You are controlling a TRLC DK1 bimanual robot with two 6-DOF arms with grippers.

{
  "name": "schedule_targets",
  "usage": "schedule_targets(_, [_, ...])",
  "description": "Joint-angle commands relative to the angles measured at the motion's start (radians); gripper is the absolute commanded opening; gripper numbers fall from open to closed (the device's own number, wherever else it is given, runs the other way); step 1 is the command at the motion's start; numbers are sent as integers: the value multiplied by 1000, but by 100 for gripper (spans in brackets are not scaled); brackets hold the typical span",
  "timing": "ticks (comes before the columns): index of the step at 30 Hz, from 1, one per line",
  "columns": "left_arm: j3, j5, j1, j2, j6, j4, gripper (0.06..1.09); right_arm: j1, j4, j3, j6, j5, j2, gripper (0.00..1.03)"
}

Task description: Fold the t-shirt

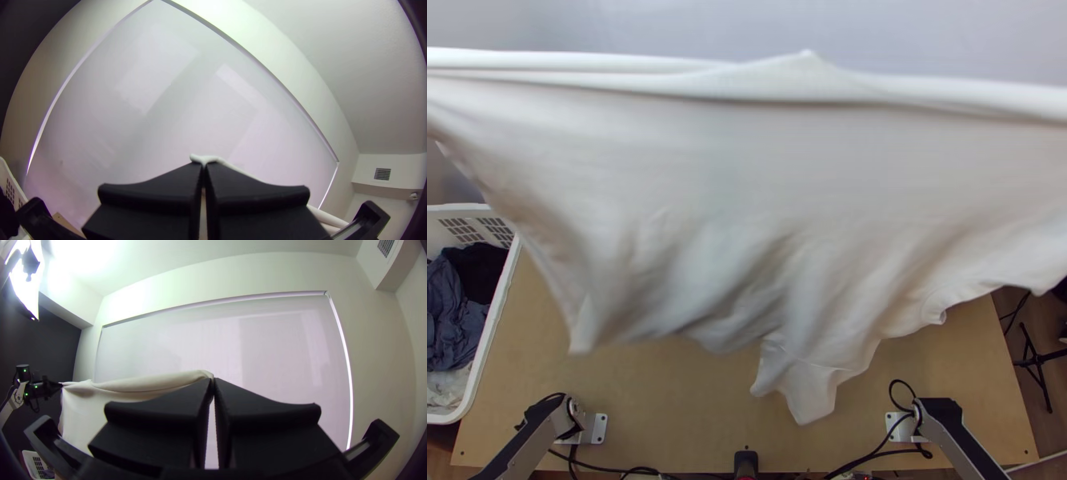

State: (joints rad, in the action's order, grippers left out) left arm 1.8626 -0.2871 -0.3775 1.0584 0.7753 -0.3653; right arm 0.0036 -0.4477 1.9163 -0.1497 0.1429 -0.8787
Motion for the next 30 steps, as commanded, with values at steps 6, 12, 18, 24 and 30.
schedule_targets(6, [35,128,92,193,-27,120,9,15,340,-20,-63,-8,-252,3])
schedule_targets(12, [29,147,137,235,-30,120,9,102,392,67,-53,-80,-376,3])
schedule_targets(18, [30,143,150,169,-39,92,9,121,254,115,-63,-85,-301,3])
schedule_targets(24, [27,140,150,103,-50,94,9,96,83,194,-59,-85,-189,3])
schedule_targets(30, [-42,143,152,5,-38,91,9,58,-49,193,-54,-86,-65,3])
